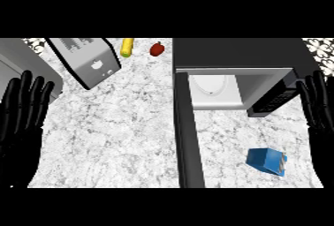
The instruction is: Pick up the milk, place it into the microwave and close the microwave
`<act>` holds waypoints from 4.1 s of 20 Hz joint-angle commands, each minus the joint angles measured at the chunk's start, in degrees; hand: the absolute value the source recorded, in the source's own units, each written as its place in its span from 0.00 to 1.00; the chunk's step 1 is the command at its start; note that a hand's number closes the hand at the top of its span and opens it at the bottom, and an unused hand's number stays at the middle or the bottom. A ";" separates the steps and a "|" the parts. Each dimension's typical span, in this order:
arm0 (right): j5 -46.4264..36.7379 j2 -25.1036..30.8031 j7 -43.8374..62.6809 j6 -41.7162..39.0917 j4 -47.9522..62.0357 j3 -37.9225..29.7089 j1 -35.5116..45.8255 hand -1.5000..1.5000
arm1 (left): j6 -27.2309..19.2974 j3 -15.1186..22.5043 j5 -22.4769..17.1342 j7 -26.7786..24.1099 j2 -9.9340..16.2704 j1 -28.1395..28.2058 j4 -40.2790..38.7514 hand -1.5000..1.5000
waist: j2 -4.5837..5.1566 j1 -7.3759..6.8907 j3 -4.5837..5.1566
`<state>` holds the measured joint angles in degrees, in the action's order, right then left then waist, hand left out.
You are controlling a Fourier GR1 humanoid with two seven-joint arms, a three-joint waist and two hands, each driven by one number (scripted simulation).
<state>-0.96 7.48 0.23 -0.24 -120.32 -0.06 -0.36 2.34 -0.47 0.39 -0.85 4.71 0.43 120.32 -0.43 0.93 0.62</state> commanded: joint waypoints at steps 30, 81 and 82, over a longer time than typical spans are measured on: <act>-14.17 -4.73 -10.29 22.80 -8.88 25.70 -24.77 0.00 | 1.52 8.31 -5.48 -8.12 -3.18 33.19 13.29 0.00 | 0.28 -1.28 -0.63; 6.54 -1.60 -53.81 14.13 58.85 -11.73 -9.56 0.00 | 9.92 5.54 -8.31 -14.98 -4.47 43.96 15.02 0.00 | 0.37 -1.54 -0.66; 6.03 0.08 -53.78 14.35 64.16 -12.95 -4.86 0.00 | 8.78 6.54 -7.28 -12.54 -4.64 40.90 15.07 0.00 | 0.47 -1.51 -0.68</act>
<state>6.15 6.98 -49.55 12.50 -66.11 -10.45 -9.83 11.48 5.46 -7.73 -14.30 0.49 42.39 135.58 -0.04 -0.53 -0.02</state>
